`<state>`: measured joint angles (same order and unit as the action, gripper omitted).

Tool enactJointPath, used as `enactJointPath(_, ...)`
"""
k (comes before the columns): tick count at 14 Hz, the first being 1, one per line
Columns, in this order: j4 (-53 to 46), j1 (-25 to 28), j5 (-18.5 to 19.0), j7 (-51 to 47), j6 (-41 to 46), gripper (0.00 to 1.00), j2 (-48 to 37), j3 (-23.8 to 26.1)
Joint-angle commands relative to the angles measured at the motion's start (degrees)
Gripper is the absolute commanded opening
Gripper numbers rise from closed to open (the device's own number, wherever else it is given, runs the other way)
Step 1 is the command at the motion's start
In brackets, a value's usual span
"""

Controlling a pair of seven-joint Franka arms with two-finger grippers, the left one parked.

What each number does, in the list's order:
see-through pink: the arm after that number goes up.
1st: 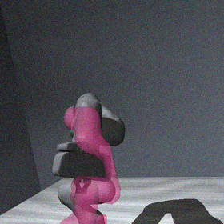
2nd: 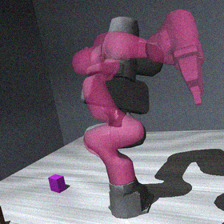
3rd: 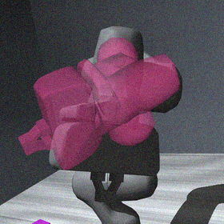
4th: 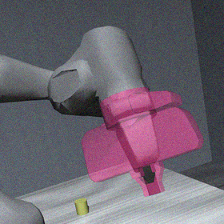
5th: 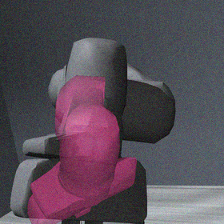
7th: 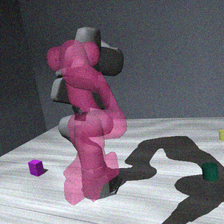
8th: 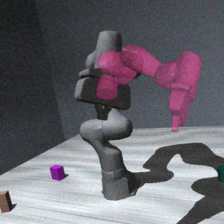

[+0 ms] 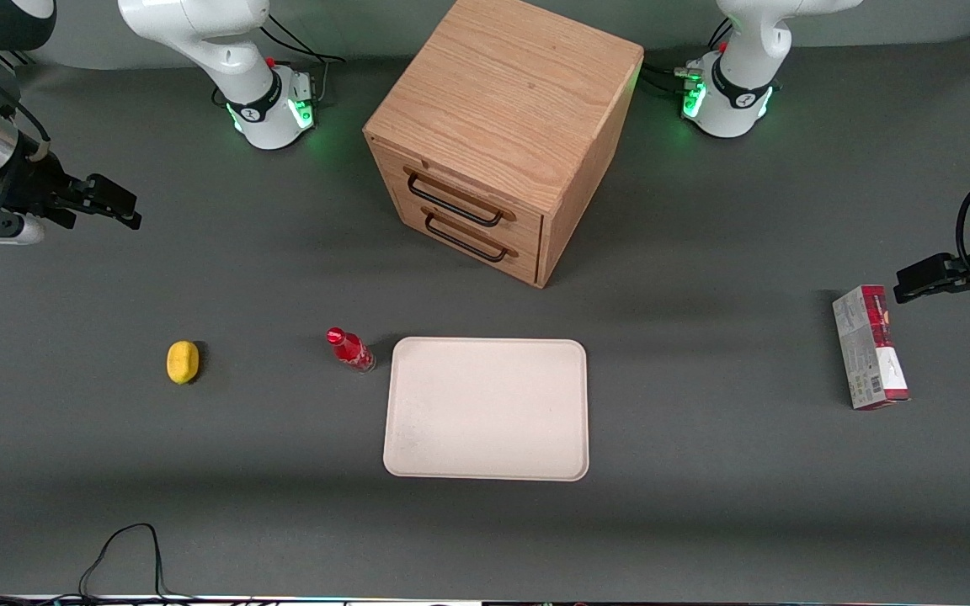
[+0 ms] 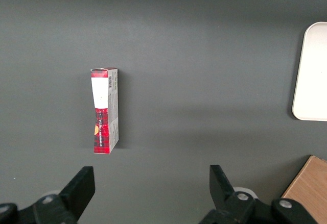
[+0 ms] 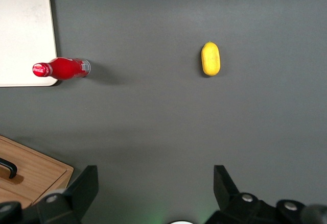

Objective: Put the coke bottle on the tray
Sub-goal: 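Move the open right gripper down toward the red Coca-Cola bottle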

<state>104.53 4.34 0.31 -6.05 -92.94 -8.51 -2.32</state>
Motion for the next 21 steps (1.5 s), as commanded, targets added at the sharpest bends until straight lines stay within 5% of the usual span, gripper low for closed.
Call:
enactJointPath(1,-2.58,0.23,0.3,-1.85,1.54,1.0,1.83,0.47)
enactJointPath(4,-10.9,0.23,-1.37,-3.07,2.76,1.0,7.26,7.55)
enactJointPath(9,-19.54,0.23,-1.37,-22.13,2.77,1.0,15.53,20.32)
enactJointPath(13,-19.72,0.23,-0.93,-23.21,-3.27,1.0,22.99,21.3)
enactJointPath(17,-18.84,1.2,6.88,-24.52,-16.28,1.0,34.07,22.53)
enactJointPath(21,-9.64,1.64,8.39,-27.6,-25.78,1.0,35.67,22.54)
